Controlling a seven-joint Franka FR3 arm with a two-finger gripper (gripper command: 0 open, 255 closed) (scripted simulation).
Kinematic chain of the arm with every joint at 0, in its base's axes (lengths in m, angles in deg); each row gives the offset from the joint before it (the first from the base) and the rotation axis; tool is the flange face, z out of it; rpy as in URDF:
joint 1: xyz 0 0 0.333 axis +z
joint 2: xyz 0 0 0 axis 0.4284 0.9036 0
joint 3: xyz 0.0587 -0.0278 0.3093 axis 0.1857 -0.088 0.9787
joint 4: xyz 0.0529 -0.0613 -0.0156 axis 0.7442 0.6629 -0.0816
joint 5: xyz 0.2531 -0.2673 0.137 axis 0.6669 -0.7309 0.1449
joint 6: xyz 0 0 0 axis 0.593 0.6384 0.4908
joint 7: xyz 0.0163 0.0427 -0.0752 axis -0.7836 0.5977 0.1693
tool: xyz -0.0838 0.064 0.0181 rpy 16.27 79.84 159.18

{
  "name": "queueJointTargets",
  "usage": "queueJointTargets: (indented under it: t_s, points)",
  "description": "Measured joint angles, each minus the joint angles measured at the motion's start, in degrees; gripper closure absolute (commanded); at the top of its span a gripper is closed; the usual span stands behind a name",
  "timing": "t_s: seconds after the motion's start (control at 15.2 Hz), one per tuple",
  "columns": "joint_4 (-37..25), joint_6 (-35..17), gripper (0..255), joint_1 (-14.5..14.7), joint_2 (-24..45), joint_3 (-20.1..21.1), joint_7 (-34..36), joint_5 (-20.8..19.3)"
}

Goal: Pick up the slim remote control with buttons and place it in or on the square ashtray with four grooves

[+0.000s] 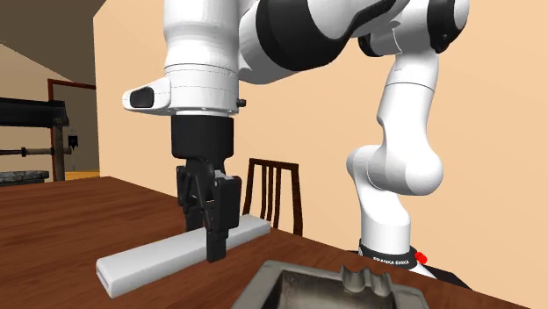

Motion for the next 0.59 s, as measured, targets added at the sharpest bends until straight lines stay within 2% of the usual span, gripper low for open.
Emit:
queueJointTargets:
  t_s: [0.59]
  points:
    - [-5.0,7.2,255,0.0,-2.3,-0.9,-0.6,0.3]
